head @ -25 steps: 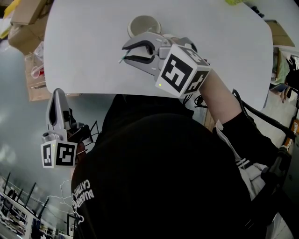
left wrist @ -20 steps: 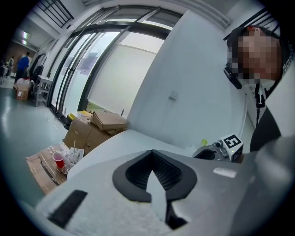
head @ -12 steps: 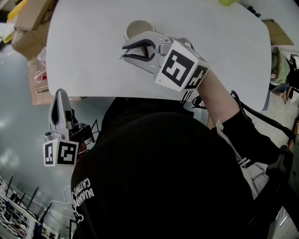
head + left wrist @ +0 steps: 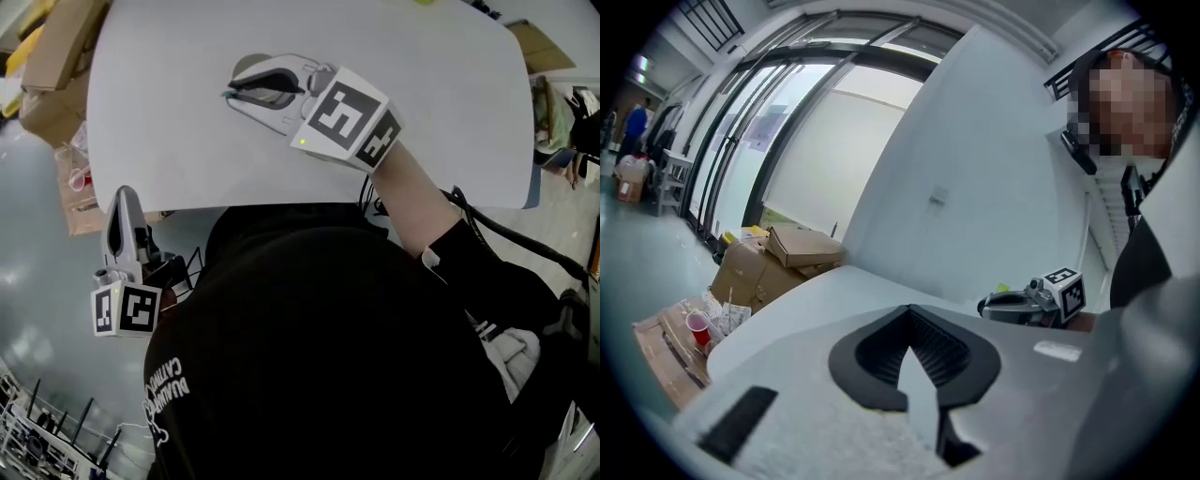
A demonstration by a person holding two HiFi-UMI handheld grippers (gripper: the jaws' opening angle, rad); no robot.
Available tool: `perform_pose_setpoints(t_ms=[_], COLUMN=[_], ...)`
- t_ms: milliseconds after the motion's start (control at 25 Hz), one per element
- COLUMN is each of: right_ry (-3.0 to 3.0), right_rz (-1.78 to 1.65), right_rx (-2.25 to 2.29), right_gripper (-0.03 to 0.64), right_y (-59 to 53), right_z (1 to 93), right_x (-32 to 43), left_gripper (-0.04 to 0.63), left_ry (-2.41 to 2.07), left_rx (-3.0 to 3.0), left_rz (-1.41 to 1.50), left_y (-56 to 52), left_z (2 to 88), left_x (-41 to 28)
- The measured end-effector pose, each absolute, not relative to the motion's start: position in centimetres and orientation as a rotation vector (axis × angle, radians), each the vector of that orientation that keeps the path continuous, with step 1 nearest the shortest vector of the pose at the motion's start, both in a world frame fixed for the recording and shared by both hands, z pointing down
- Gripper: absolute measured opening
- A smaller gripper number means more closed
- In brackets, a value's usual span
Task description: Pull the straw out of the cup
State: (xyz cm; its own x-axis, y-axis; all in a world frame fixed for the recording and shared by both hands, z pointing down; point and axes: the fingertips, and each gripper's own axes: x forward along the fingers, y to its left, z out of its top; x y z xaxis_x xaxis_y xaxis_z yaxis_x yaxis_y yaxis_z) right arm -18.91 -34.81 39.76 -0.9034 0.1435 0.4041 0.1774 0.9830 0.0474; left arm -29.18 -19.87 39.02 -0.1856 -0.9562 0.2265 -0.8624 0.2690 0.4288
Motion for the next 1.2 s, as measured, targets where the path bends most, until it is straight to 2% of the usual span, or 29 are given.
perform_pose_setpoints(t_ms=[640, 1200], right_ry=[-2.906, -2.984], right_rz=[0.179, 0.119], right_rx=[0.235, 0.537], right_gripper=[0.025, 0.026], right_y=[-39.4, -35.3], right_z=[36.9, 29.3], right_x=[-15.1, -12.5], left_gripper=[0.005, 0.005], left_ry=[-2.013, -1.897], left_rx=[1.800, 2.039], left_rz=[-0.329, -0.357], left_y=[-21.8, -18.8], left_z=[38.3, 33.6], left_x=[-27.3, -28.8])
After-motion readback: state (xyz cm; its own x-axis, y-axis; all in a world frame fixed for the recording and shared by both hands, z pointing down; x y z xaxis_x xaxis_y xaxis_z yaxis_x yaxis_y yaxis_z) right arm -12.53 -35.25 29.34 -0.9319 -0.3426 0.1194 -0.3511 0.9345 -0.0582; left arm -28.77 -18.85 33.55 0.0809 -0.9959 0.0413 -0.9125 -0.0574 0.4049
